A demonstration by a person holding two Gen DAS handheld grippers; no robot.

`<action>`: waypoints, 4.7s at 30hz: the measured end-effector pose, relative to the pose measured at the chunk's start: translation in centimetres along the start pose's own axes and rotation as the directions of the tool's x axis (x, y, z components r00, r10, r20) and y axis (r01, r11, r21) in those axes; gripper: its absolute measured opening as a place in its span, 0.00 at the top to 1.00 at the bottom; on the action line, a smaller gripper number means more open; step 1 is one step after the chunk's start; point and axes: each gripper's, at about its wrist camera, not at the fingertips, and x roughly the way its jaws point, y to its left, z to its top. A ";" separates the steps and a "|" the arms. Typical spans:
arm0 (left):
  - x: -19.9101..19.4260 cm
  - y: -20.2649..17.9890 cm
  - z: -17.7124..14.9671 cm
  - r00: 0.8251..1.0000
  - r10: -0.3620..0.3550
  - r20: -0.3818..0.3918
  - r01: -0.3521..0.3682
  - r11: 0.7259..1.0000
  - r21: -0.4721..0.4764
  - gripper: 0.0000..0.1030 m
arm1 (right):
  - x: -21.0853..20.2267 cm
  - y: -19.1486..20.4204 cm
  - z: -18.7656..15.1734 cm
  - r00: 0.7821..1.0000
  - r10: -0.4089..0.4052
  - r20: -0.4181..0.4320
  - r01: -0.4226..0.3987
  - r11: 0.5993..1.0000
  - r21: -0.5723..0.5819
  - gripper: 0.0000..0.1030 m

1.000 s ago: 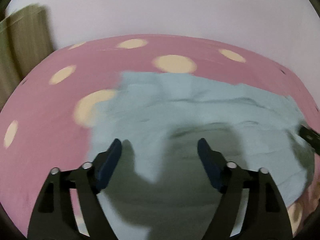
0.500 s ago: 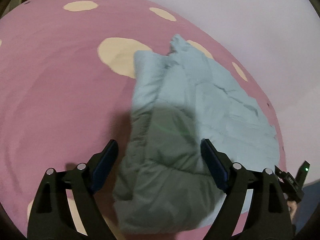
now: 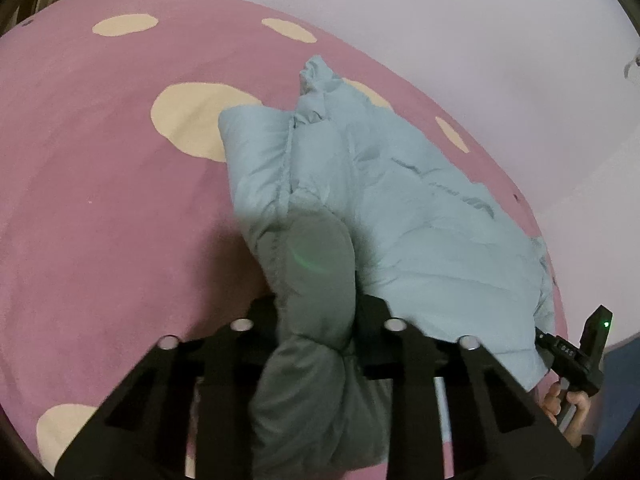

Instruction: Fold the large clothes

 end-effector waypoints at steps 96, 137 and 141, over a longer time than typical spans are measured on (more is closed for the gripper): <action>-18.7 9.8 -12.0 0.963 0.260 0.070 -0.252 0.961 -0.112 0.35 | -5.8 1.2 -2.4 1.000 0.011 0.002 -0.011 0.981 -0.195 0.57; -18.2 11.5 -10.1 0.978 0.194 0.074 -0.183 0.974 -0.136 0.23 | 2.0 18.9 -8.9 0.996 -0.059 -0.071 0.013 0.852 -0.523 0.57; -17.2 11.9 -9.4 0.986 0.159 0.041 -0.152 0.979 -0.134 0.23 | 1.8 18.6 -9.2 0.996 -0.054 -0.071 0.009 0.853 -0.522 0.57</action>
